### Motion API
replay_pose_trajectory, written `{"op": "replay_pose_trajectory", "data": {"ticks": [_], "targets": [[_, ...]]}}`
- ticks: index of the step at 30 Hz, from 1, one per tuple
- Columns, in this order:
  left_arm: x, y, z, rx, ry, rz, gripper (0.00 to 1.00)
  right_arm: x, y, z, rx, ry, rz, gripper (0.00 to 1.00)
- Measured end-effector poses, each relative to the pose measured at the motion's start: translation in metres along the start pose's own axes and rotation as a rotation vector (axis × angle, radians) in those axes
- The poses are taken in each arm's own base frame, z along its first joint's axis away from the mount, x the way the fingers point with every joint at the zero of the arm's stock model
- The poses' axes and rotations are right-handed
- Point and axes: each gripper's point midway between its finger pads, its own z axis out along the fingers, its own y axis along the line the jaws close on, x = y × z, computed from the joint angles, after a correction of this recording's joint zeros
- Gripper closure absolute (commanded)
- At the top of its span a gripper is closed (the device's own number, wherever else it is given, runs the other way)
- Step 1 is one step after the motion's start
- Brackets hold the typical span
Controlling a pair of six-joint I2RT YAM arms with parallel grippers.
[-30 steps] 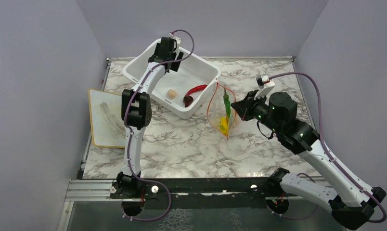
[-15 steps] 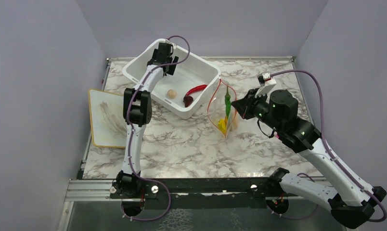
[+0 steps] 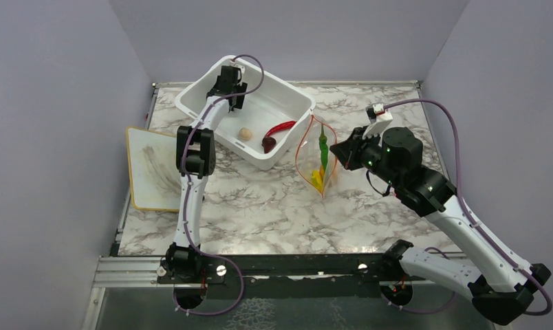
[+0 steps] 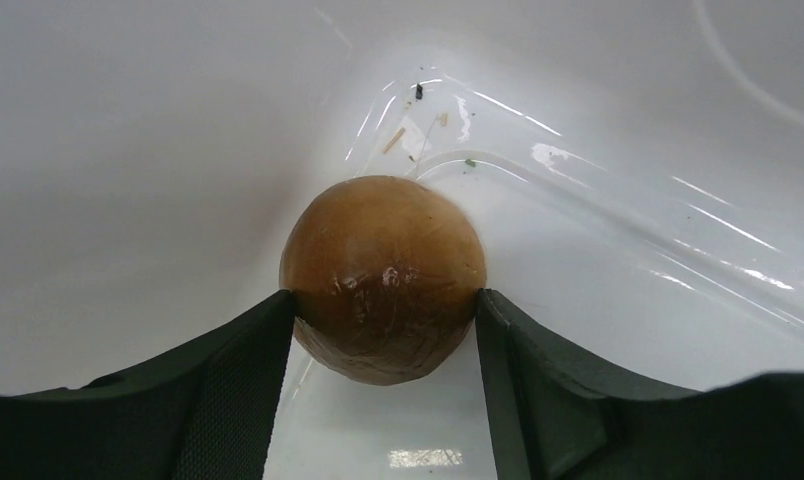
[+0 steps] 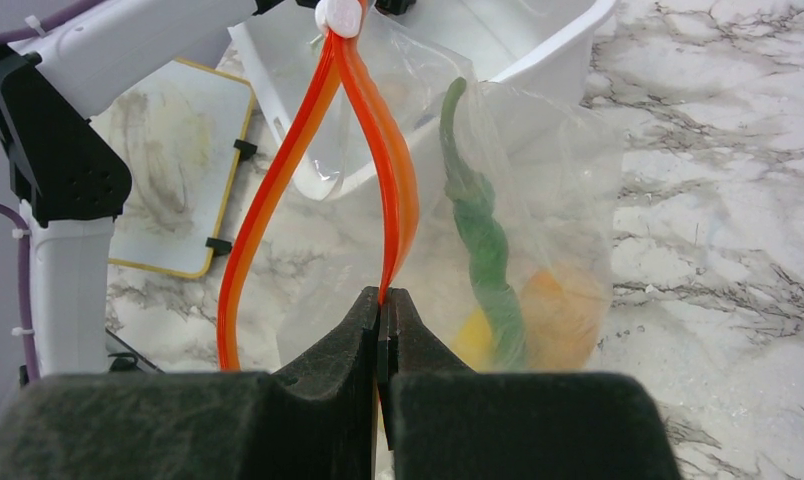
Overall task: Place the food in the zip-top bag and seal the zipper
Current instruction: Pick up the fake vegetable from the bin.
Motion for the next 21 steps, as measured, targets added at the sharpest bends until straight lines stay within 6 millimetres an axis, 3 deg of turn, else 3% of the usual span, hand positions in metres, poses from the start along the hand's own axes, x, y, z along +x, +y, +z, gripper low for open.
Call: {"op": "replay_pose_trajectory", "data": {"ticks": [5,11,16,21], "targets": [[-0.003,-0.004,0.002,0.025,-0.018,-0.001,0.56,0.001,0.000,0.001,0.002,0.004,0.010,0.99],[-0.004,-0.010,0.000,0.057,-0.039,-0.008,0.65,0.001,0.001,0.001,0.001,0.004,0.024,0.99],[-0.002,-0.015,-0.012,0.104,-0.029,-0.034,0.71,0.003,0.000,0.000,0.001,0.005,0.033,0.99],[0.000,-0.023,-0.033,0.165,-0.013,-0.067,0.75,0.017,-0.005,0.001,0.009,0.033,0.034,0.99]]}}
